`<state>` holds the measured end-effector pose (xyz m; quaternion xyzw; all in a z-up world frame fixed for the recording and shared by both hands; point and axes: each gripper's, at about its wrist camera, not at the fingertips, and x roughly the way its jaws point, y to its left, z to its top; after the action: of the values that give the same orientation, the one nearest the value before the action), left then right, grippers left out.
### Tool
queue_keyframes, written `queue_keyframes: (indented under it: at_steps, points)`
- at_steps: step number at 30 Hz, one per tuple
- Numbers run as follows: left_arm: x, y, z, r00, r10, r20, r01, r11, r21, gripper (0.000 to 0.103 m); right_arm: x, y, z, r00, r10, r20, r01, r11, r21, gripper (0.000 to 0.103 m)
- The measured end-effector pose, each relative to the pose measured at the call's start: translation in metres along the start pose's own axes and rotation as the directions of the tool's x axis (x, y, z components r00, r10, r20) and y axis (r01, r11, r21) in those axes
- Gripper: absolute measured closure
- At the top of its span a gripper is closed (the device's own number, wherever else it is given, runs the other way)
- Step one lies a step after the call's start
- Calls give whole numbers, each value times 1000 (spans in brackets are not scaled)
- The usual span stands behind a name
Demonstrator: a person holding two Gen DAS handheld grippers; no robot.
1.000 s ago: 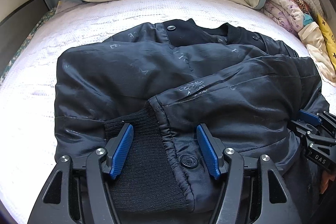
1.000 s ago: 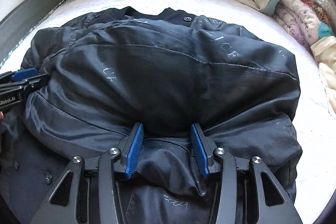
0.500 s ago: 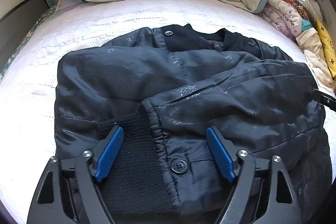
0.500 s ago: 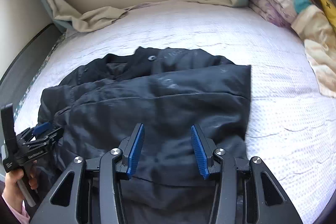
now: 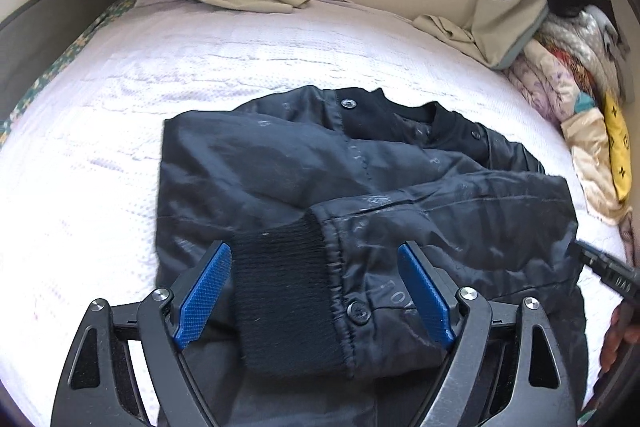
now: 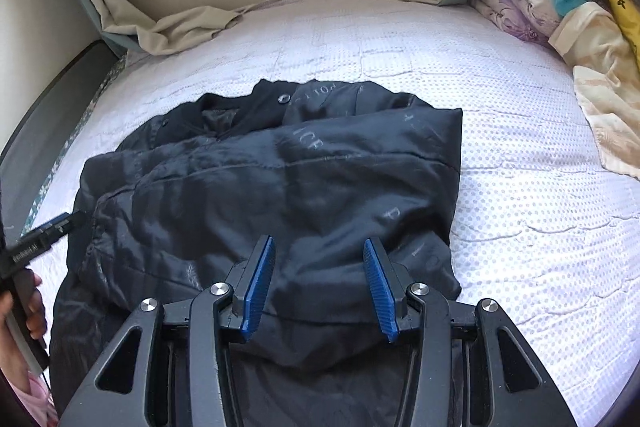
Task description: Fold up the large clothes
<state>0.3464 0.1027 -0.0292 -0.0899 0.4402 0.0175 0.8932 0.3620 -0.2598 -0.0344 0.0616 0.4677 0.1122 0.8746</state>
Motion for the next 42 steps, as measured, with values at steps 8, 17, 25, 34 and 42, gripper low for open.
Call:
queue_keyframes:
  at_steps: [8, 17, 25, 34, 42]
  points:
    - [-10, 18, -9, 999, 40, -25, -41, 999, -32, 15, 35, -1, -15, 995, -54, -84, 48, 996, -73, 51]
    - [-32, 24, -27, 991, 135, 3, -135, 990, 52, 15, 13, 1, -11, 1000, -10, -16, 10, 1000, 6, 43]
    - [-46, 25, -46, 979, 203, 25, -204, 967, 150, 15, -24, -16, -20, 1000, 5, -6, -5, 997, 81, 43]
    - [-67, 25, -59, 976, 215, 45, -220, 957, 189, 15, -32, -54, -53, 990, -76, -115, 94, 983, 157, 40]
    - [-85, 25, -70, 989, 151, -4, -148, 973, 176, 15, -58, -75, -90, 981, 82, -177, -28, 958, 286, 33]
